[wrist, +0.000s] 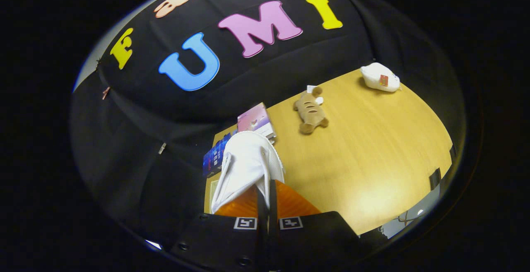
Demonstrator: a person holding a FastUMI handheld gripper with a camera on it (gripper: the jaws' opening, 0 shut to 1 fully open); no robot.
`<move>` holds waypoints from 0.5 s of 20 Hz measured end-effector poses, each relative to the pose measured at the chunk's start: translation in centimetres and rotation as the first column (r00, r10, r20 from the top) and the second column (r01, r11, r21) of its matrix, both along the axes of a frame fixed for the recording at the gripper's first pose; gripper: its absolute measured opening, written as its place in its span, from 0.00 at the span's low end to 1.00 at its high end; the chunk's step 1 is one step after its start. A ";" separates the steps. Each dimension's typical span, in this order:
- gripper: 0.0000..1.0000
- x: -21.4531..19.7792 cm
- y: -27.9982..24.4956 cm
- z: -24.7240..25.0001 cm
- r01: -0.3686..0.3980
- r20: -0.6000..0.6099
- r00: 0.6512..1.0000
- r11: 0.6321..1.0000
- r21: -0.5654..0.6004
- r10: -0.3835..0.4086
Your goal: Open the storage box then place both shoes into the box .Put the left shoe in first, then the right shoe, with the right side of both shoes facing outward in a uniform manner.
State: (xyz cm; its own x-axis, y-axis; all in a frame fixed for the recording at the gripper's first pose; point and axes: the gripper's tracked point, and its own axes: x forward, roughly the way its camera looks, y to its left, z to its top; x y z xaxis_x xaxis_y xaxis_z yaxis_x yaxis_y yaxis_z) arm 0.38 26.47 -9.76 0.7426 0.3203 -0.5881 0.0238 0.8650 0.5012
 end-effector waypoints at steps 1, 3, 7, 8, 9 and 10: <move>0.05 -0.2 2.0 -0.7 -0.021 -0.010 1.000 1.000 -0.005 0.021; 0.05 -0.1 5.1 -2.2 -0.055 -0.035 0.998 0.998 -0.023 0.054; 0.05 0.0 7.7 -5.4 -0.079 -0.074 0.995 0.992 -0.103 0.072; 0.05 0.0 7.8 -6.2 -0.083 -0.083 0.994 0.988 -0.130 0.072; 0.05 -0.2 7.8 -7.0 -0.087 -0.095 0.993 0.983 -0.159 0.072; 0.05 -0.4 8.1 -7.5 -0.097 -0.107 0.991 0.982 -0.165 0.080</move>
State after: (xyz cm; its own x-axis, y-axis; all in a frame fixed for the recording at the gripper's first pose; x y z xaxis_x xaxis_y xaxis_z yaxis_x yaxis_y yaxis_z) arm -0.07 34.59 -17.27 0.6512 0.2718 -0.7086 -0.0144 0.9379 0.3466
